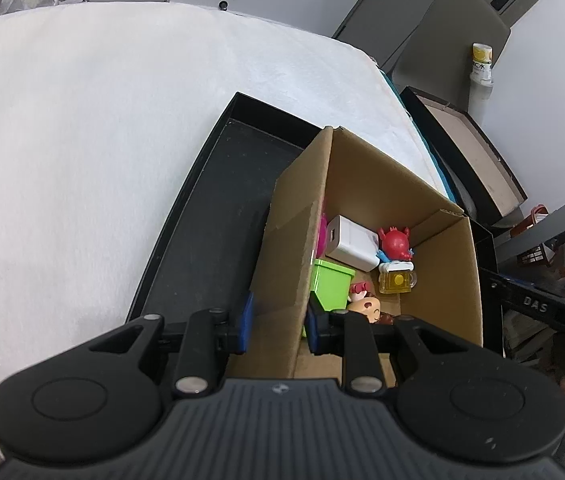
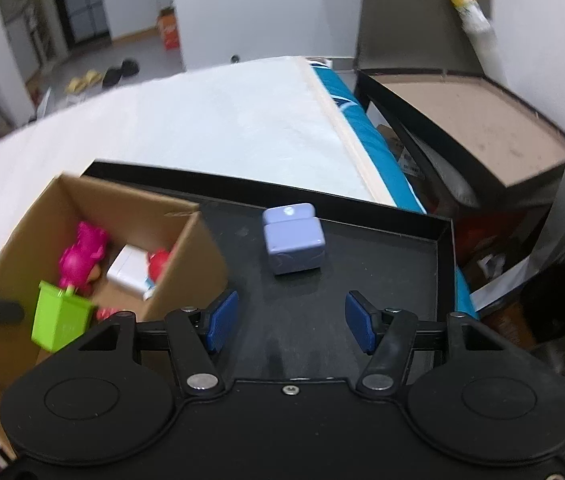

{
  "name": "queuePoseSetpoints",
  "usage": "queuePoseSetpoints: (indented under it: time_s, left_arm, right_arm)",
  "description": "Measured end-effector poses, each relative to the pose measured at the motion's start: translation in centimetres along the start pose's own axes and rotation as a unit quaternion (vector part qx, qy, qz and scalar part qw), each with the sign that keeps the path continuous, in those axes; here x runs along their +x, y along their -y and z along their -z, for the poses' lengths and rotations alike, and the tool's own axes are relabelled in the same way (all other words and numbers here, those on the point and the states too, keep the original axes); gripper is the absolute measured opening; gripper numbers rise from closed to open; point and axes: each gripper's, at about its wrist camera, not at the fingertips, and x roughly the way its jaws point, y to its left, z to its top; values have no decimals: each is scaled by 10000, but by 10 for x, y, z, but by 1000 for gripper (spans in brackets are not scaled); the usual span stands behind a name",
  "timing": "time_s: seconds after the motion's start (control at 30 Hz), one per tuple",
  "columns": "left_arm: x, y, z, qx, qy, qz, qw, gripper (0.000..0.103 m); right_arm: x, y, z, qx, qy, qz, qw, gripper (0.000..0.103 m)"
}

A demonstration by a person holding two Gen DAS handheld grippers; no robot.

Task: Organize rigid objects
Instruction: 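Move the right tool to the lavender cube and close on it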

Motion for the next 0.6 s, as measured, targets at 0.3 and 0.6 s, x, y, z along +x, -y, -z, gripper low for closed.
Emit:
queuePoseSetpoints:
  time_s: [0.3, 0.6]
  left_arm:
    - [3, 3, 0, 7, -11, -88, 10000, 25]
    - [10, 5, -2, 21, -37, -207, 9998, 25]
  right_arm:
    - [25, 10, 5, 75, 174, -132, 9997, 59]
    - [49, 13, -4, 128, 359, -256, 9989, 59]
